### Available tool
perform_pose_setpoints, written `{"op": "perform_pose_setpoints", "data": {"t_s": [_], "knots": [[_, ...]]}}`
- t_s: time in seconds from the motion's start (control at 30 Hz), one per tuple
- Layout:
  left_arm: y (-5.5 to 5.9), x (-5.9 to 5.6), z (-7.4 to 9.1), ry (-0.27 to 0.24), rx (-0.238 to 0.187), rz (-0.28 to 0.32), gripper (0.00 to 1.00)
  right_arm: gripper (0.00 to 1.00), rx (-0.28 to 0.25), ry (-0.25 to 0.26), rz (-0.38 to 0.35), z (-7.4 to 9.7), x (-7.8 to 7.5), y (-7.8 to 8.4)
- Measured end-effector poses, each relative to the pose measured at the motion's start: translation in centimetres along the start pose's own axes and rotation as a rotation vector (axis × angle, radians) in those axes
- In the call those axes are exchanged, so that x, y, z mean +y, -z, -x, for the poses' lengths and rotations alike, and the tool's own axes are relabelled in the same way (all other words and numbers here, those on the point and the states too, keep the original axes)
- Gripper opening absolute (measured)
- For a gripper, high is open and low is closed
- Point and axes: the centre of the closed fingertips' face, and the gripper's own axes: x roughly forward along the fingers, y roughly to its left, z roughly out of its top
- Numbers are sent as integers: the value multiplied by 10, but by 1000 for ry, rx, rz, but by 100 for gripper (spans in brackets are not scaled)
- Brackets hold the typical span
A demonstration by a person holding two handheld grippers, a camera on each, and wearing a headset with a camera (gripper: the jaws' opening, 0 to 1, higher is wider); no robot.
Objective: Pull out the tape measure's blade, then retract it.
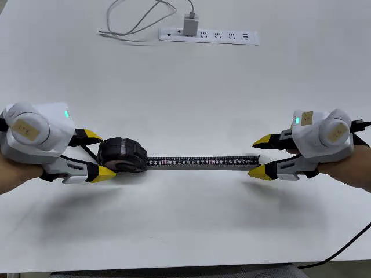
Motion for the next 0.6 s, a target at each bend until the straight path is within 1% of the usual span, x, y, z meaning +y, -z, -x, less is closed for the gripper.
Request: {"op": "perform_pose_setpoints", "data": {"t_s": [0.03,0.1,0.13,0.2,0.27,0.3,0.37,0.43,0.47,0.53,0.6], "knots": [[0,0,1,-7,-3,6,46,40,-2,5,-8,1,1,0],[-1,-2,4,-14,-30,47,47,42,-23,20,-32,4,3,-3],[-1,-2,6,-21,-41,58,48,44,-29,28,-46,6,5,-3],[0,-2,9,-37,-49,57,49,47,-37,45,-52,8,6,-2],[0,-2,13,-48,-58,72,50,48,-45,52,-70,11,8,-2],[0,-1,16,-66,-63,74,51,48,-67,72,-86,12,7,-4],[2,0,20,-93,-64,70,52,49,-71,73,-100,13,10,-2],[3,1,23,-108,-78,91,52,50,-77,90,-104,14,9,-1],[4,3,26,-126,-80,92,54,50,-85,93,-113,15,11,-2],[5,1,30,-137,-85,96,54,52,-93,113,-116,18,12,-4],[5,0,33,-153,-95,106,54,52,-105,115,-129,19,14,-5]]}}
